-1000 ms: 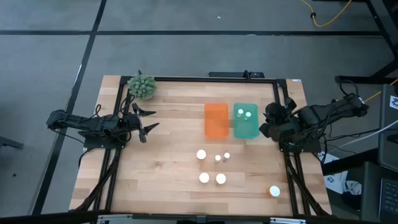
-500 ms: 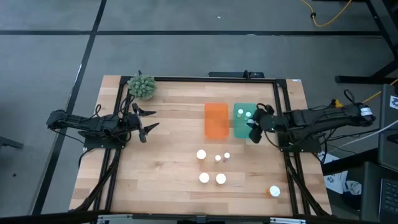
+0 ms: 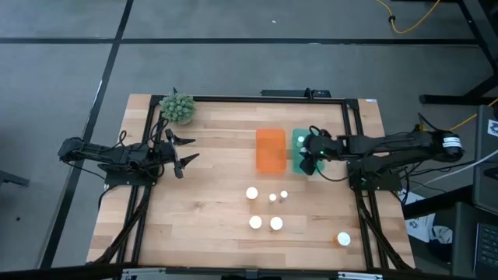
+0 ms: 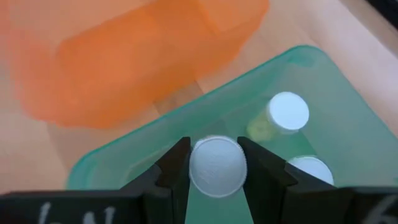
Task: Pick and place medicine bottles into bin by pill shape (circle, oval)
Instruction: Put the small green pill bottle into the green bin, then put the small pink pill bottle into the green bin
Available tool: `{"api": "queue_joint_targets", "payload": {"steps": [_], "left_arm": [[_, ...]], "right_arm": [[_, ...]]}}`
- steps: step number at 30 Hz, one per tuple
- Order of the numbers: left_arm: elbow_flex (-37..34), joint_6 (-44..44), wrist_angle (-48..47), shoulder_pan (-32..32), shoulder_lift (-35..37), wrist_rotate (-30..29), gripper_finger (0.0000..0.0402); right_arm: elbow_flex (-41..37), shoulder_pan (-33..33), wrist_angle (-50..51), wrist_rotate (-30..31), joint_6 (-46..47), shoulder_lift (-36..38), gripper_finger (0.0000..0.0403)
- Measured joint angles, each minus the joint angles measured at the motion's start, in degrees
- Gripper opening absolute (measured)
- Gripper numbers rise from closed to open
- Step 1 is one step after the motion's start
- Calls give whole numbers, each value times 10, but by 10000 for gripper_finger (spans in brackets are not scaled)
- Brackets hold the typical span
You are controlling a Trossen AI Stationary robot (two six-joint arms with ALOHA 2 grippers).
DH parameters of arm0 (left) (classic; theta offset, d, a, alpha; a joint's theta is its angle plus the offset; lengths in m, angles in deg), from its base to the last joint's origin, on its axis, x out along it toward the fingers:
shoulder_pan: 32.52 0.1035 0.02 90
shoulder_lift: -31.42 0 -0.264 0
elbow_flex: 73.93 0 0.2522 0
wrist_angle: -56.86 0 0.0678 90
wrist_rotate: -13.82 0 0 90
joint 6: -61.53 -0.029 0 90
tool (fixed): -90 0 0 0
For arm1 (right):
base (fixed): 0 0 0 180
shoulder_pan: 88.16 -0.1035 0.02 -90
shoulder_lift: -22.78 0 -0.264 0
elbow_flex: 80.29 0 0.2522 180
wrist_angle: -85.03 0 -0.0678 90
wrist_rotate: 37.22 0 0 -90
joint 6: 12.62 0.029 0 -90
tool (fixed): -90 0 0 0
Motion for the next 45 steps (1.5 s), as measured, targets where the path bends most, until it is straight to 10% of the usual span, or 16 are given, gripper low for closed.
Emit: {"api": "queue_joint_targets", "payload": {"steps": [36, 45], "left_arm": [[0, 0, 0, 0, 0, 0, 257], [0, 0, 0, 0, 0, 0, 257]], "right_arm": [[109, 25, 56, -9, -27, -37, 181], [134, -59, 30, -224, -72, -37, 181]]}}
